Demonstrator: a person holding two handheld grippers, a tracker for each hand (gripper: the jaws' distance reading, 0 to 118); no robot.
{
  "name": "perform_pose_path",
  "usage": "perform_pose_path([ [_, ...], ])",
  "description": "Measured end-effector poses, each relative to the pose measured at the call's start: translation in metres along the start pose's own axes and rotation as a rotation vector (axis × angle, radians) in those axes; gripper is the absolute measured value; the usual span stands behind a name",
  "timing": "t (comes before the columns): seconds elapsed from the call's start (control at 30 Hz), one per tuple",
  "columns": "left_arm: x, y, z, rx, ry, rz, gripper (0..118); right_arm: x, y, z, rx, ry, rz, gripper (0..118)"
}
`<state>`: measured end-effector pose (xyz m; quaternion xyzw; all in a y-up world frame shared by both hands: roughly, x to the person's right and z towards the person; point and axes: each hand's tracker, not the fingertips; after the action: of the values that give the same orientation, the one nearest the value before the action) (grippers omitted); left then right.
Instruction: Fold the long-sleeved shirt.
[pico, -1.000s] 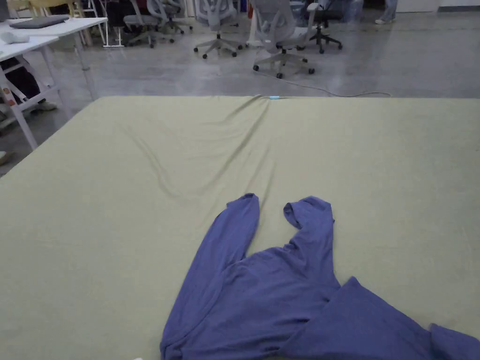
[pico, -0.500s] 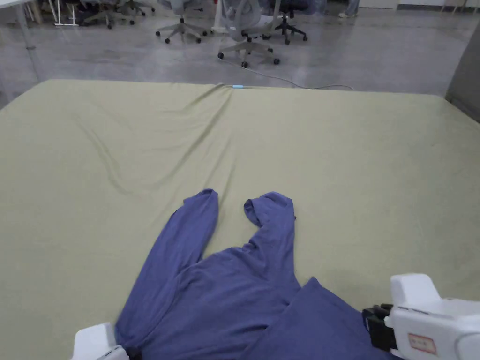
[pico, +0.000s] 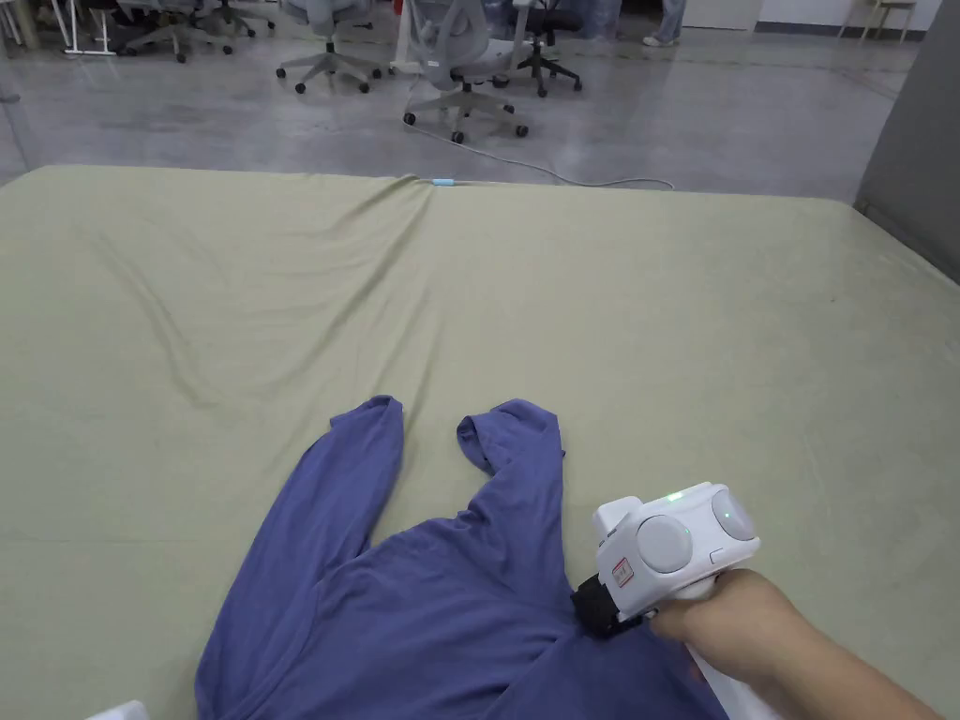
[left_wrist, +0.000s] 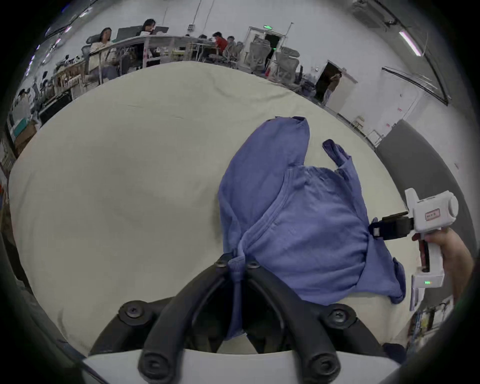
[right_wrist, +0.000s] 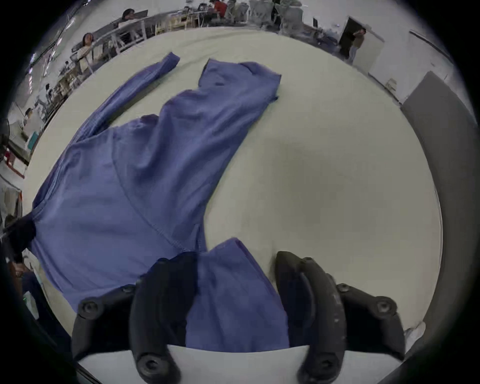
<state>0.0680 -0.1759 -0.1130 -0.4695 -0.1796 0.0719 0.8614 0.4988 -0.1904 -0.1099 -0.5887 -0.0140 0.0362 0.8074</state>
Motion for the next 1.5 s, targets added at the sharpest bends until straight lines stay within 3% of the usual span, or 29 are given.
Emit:
perform_pose_path([
  [0.03,-0.002,0.001,0.000,0.000,-0.008,0.021,4,0.002,-0.003,0.005,0.012,0.071,-0.004,7],
  [0.1,-0.004,0.003,0.003,0.008,-0.013,0.048,4,0.006,-0.014,0.023,0.063,-0.026,-0.029,7],
  [0.13,-0.005,0.005,0.005,0.017,-0.023,0.067,4,-0.022,-0.023,0.049,0.113,-0.085,0.009,7],
  [0.2,-0.005,0.009,0.014,0.043,-0.058,0.109,4,-0.024,-0.041,0.081,0.200,-0.081,-0.027,7],
  [0.3,0.000,0.019,0.039,0.099,-0.123,0.141,4,-0.032,-0.082,0.148,0.359,-0.066,-0.153,7],
  [0.53,0.022,0.059,0.124,0.309,-0.343,0.231,4,-0.071,-0.182,0.310,0.832,-0.087,-0.315,7],
  [0.63,0.039,0.081,0.169,0.433,-0.385,0.206,4,-0.091,-0.200,0.363,0.994,-0.140,-0.300,7],
  [0.9,0.076,0.167,0.250,0.659,-0.488,0.180,4,-0.073,-0.160,0.455,1.186,-0.240,-0.333,7],
  [1.03,0.087,0.232,0.264,0.701,-0.513,0.198,4,-0.035,-0.108,0.487,1.210,-0.299,-0.361,7],
  [1.07,0.089,0.249,0.265,0.702,-0.507,0.206,4,-0.007,-0.101,0.493,1.204,-0.301,-0.380,7],
  [1.33,0.117,0.379,0.264,0.743,-0.472,0.222,4,0.101,0.029,0.519,1.081,-0.365,-0.455,7],
  [1.5,0.140,0.450,0.253,0.741,-0.509,0.233,4,0.149,0.104,0.523,1.032,-0.352,-0.494,7],
])
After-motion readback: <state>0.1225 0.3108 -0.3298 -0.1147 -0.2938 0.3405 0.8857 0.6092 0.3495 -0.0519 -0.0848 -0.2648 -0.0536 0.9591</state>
